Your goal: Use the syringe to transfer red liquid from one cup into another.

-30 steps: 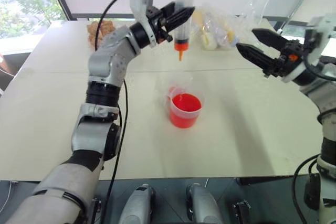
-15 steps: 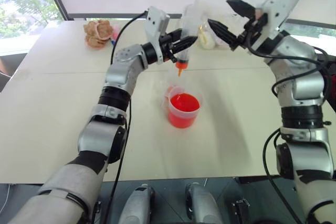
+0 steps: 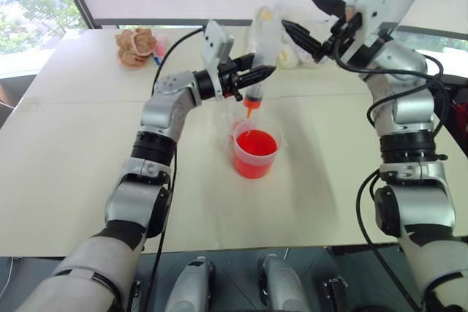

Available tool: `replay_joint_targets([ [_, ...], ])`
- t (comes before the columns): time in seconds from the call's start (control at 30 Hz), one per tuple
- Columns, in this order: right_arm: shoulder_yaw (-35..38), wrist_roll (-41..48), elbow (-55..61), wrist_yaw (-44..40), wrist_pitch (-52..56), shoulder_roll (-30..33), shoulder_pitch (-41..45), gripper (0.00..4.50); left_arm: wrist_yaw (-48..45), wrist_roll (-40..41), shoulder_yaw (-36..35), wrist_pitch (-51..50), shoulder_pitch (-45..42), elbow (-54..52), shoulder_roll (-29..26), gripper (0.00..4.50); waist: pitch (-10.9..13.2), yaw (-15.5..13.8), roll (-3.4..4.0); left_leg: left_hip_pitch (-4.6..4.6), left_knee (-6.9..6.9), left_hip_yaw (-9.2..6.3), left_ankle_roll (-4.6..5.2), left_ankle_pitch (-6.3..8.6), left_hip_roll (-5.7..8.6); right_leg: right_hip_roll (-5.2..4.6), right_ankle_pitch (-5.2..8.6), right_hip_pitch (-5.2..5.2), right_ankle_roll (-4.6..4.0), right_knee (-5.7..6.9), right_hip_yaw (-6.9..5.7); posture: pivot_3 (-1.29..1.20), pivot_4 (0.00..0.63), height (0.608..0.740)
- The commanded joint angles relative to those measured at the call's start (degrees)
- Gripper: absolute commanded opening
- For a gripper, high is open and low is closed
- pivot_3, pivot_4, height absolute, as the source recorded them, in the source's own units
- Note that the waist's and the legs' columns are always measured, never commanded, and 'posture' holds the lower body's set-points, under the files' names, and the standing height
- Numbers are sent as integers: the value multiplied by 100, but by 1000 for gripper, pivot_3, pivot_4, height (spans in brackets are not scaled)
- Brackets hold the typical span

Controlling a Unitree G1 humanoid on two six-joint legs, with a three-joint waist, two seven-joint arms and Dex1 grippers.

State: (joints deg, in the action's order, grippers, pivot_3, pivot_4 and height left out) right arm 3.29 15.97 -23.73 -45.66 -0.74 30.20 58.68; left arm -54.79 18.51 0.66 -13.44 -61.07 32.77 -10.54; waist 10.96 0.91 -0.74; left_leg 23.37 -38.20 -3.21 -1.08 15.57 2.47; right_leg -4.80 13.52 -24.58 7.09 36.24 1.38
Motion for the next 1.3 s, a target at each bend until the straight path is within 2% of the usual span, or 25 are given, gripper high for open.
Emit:
replay_joint_targets([
  [0.03,114,112,205,-90,-42,-48,228,3498,6,-68,27,163,-114,-101,22,1447,0,-2,0,0,0,0,1,0,0,0,0,0,0,0,0,0,150,740],
  [0.37,86,321,566,-343,293,-204,184,3498,-4,-152,65,277,-124,3,30,1447,0,-1,0,0,0,-1,1,1,0,0,0,0,0,0,0,0,150,740],
  [0.47,63,265,539,-364,236,-285,169,2662,4,-161,61,298,-136,20,35,1447,0,1,0,0,0,-1,1,1,0,0,0,-1,0,1,0,0,150,740],
  [0.63,46,257,544,-457,255,-362,156,66,37,-154,17,299,-173,7,22,1447,0,3,0,0,0,-1,1,1,0,1,0,-1,0,1,0,0,150,740],
  [1.3,-150,286,785,-411,650,-921,-644,66,455,144,-215,-364,45,-1192,107,1447,-1,9,2,-1,-1,-4,-2,-1,-2,2,0,-3,-1,9,1,0,150,740],
])
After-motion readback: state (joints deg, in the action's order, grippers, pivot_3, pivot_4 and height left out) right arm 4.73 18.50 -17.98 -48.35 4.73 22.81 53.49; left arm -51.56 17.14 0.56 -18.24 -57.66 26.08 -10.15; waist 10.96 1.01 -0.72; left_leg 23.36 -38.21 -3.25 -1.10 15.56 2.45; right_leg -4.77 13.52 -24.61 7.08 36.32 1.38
